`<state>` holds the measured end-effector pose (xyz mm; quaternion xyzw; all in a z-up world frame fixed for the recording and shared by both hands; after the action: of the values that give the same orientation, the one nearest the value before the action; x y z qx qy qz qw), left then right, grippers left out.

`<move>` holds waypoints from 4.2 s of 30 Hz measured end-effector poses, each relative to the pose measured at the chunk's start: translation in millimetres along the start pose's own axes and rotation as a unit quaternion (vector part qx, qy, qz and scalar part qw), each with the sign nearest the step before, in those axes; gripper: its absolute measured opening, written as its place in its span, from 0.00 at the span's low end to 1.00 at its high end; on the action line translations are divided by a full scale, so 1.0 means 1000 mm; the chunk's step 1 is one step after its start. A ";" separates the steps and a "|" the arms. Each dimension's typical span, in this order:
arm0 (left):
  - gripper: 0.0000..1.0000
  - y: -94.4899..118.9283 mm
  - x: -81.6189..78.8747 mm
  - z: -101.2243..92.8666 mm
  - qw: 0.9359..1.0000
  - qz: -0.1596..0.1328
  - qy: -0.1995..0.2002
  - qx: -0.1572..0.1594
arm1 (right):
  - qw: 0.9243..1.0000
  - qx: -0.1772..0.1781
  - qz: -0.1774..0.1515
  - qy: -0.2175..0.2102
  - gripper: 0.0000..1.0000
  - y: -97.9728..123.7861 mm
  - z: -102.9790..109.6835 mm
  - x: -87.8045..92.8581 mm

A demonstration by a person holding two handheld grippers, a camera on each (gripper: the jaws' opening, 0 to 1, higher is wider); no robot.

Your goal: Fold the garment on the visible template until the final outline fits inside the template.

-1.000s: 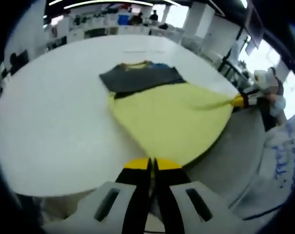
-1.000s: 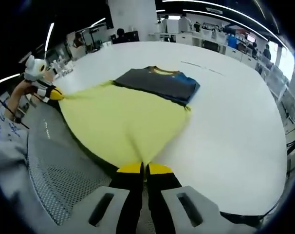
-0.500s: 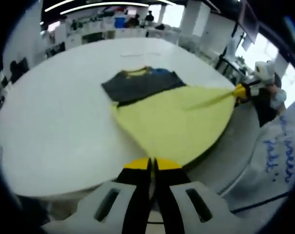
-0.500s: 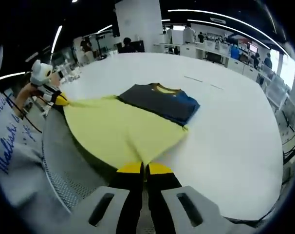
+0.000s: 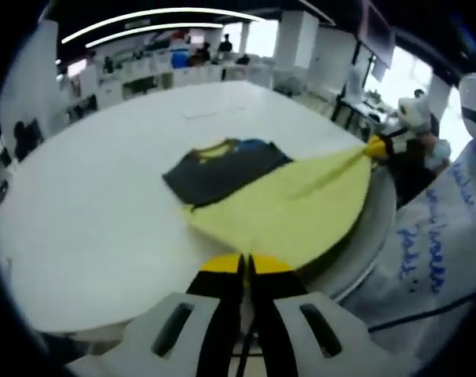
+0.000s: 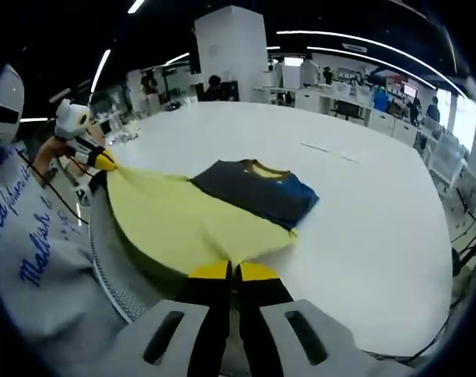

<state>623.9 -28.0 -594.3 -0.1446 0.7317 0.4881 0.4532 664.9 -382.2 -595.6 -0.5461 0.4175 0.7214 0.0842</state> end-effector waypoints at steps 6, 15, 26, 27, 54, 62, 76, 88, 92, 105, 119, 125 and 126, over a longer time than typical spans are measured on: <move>0.00 0.015 -0.007 -0.008 1.000 -0.022 -0.011 0.010 | 1.000 -0.001 -0.021 0.007 0.03 0.014 0.005 -0.010; 0.00 0.031 -0.021 -0.013 0.999 -0.045 -0.022 0.012 | 0.999 -0.005 -0.041 0.014 0.03 0.026 0.011 -0.022; 0.00 0.038 -0.026 -0.012 0.998 -0.045 -0.036 0.002 | 0.998 -0.011 -0.056 0.020 0.03 0.032 0.014 -0.033; 0.00 0.036 -0.026 -0.009 0.998 -0.046 -0.034 -0.001 | 0.998 -0.011 -0.057 0.019 0.03 0.031 0.013 -0.033; 0.00 -0.044 -0.030 0.059 0.996 -0.060 -0.022 -0.065 | 0.998 0.009 -0.057 -0.007 0.03 -0.051 -0.047 -0.019; 0.00 -0.074 -0.048 0.089 0.994 -0.087 -0.005 -0.066 | 0.997 0.028 -0.076 0.001 0.03 -0.077 -0.077 -0.025; 0.00 -0.126 -0.053 0.121 0.994 -0.084 -0.002 -0.074 | 0.998 0.037 -0.047 0.018 0.03 -0.127 -0.103 -0.019; 0.00 -0.166 -0.042 0.142 0.995 -0.058 -0.009 -0.075 | 0.998 0.058 -0.039 -0.005 0.03 -0.162 -0.123 -0.005; 0.00 -0.176 -0.040 0.143 0.996 -0.061 -0.002 -0.071 | 0.997 0.067 -0.033 -0.008 0.03 -0.166 -0.127 0.003; 0.00 -0.203 -0.017 0.156 0.996 -0.031 0.029 -0.075 | 0.997 0.072 -0.019 -0.018 0.03 -0.196 -0.146 0.011; 0.00 -0.218 0.002 0.161 0.994 -0.025 0.061 -0.089 | 0.996 0.088 -0.015 -0.024 0.03 -0.207 -0.152 0.027; 0.00 -0.221 0.008 0.159 0.993 -0.031 0.059 -0.098 | 0.996 0.091 -0.001 -0.010 0.03 -0.212 -0.150 0.036; 0.00 -0.222 0.009 0.159 0.993 -0.032 0.059 -0.100 | 0.996 0.090 0.001 -0.008 0.03 -0.212 -0.150 0.038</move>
<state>847.4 1.5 -748.8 -0.2413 0.6995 0.5349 0.4079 880.4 -363.6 -744.4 -0.5301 0.4807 0.6851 0.1362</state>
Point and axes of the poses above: the point that each gripper's makers call its tool centre point, and the gripper's own axes: y roughly backward along the fingers, z roughly to its left, x roughly out of its underside, the point moved 3 cm from there along y, roughly backward along the fingers, and after that the axes turned 7 degrees about -z, right-handed, at the moved point
